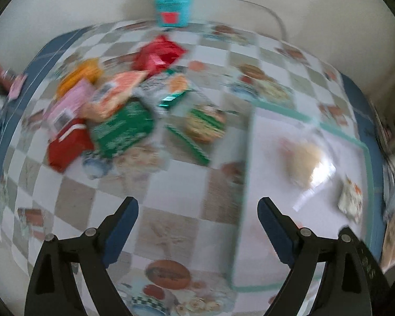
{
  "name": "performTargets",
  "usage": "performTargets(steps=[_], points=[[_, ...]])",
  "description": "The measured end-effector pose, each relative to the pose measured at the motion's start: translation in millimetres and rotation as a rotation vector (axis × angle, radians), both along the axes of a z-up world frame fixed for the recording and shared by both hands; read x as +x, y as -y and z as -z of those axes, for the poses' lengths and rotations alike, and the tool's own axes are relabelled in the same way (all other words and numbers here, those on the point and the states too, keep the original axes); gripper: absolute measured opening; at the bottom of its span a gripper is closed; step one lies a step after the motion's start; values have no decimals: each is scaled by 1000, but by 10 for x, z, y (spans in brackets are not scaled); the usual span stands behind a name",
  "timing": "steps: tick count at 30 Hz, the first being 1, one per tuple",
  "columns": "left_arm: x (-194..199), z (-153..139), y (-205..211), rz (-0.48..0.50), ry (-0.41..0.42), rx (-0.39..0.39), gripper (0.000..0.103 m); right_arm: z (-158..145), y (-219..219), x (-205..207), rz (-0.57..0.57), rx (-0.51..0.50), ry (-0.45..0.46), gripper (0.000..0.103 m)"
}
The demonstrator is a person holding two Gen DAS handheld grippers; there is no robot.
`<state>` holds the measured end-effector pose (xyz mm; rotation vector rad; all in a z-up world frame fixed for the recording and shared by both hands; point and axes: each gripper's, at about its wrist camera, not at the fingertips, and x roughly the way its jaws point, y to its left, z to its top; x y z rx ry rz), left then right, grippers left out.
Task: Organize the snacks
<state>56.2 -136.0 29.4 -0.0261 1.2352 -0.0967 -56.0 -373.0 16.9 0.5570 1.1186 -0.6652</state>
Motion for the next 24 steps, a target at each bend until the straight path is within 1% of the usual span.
performTargets(steps=[1, 4, 5, 7, 8, 11, 16, 24], points=[[33, 0, -88, -30, -2, -5, 93, -10, -32, 24, -14, -5, 3, 96], [138, -5, -394, -127, -4, -19, 93, -44, -131, 91, -45, -22, 8, 101], [171, -14, -535, -171, 0, -20, 93, -57, -171, 117, -56, -27, 9, 101], [207, -38, -717, -223, 6, -19, 93, -85, -263, 171, -82, -35, 15, 101], [231, -53, -852, -261, 13, -10, 93, -95, -310, 202, -97, -37, 19, 101], [268, -93, -1126, -332, 37, 19, 93, -126, -453, 283, -137, -39, 32, 101], [273, -131, -1463, -403, 52, 37, 93, -170, -747, 435, -212, -50, 56, 101], [314, -137, -1919, -481, 57, 21, 93, -205, -1174, 634, -307, -38, 88, 101]])
